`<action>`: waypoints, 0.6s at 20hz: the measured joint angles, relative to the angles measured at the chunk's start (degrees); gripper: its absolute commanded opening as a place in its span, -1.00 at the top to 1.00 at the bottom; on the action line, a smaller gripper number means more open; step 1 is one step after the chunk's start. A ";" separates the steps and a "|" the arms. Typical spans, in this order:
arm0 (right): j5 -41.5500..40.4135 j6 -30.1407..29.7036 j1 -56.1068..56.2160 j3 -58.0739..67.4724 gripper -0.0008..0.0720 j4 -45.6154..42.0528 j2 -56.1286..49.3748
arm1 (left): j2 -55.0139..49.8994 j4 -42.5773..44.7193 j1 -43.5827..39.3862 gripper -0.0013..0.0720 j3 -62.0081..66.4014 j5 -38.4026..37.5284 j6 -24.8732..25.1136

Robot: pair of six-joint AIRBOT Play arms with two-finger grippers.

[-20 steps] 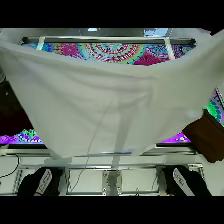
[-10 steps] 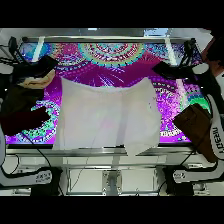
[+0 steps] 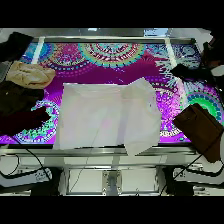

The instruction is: Fold the shirts.

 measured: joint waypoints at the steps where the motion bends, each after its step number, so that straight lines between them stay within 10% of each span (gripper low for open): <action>1: 5.53 -0.72 -2.16 -1.25 -0.25 -2.08 1.64 | 1.99 3.08 1.75 -0.22 -0.37 -3.82 0.37; 12: 24.92 -4.09 -9.92 -38.58 -0.26 -0.90 15.63 | 34.80 21.49 12.07 -0.22 -53.13 -15.65 -3.82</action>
